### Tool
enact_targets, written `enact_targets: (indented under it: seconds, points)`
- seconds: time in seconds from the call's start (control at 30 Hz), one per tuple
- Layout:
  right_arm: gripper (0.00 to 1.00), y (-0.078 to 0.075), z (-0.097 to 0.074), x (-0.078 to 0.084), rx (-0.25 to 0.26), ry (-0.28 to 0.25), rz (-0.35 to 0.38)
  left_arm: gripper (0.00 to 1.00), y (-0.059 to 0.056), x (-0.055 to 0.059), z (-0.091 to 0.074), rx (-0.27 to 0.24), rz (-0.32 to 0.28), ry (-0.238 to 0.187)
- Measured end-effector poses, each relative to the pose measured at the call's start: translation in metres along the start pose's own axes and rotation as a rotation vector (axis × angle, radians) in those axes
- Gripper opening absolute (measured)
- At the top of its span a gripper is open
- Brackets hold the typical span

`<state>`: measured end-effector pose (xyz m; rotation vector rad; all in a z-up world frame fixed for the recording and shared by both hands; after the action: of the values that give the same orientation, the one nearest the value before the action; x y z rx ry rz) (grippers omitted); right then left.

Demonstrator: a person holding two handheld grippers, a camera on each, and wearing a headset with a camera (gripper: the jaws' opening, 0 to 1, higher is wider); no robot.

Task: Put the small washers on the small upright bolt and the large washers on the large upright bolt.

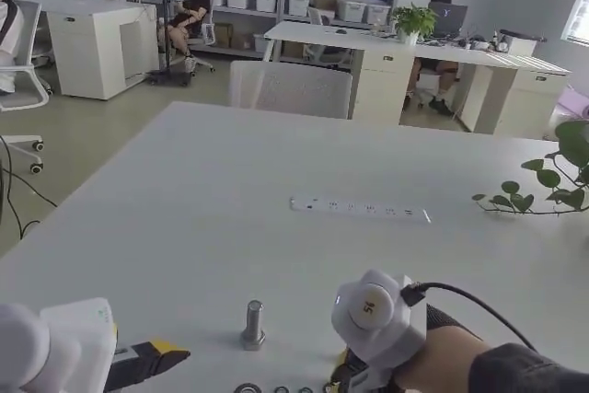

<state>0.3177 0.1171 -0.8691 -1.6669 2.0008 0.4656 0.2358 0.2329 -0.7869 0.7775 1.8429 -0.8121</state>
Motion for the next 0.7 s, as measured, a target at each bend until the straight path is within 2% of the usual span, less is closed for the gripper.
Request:
enact_targets:
  seconds: [0.7]
  points:
    - [0.18, -0.0005, -0.0024, 0.0008, -0.006, 0.013, 0.023, 0.91, 0.0016, -0.0014, 0.0004, 0.000, -0.006, -0.005]
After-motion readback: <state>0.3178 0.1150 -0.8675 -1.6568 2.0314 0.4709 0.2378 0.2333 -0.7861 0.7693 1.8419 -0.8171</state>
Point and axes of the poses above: the centre of the closed fingertips' face, and the gripper's own axes: z roughly forward along the fingers, y roughly to its left, x roughly out of its underside, the point moved 1 cm from there along -z, roughly backward along the fingers, and after that the axes turned 8 degrees about -y, right-handed, at the moved point
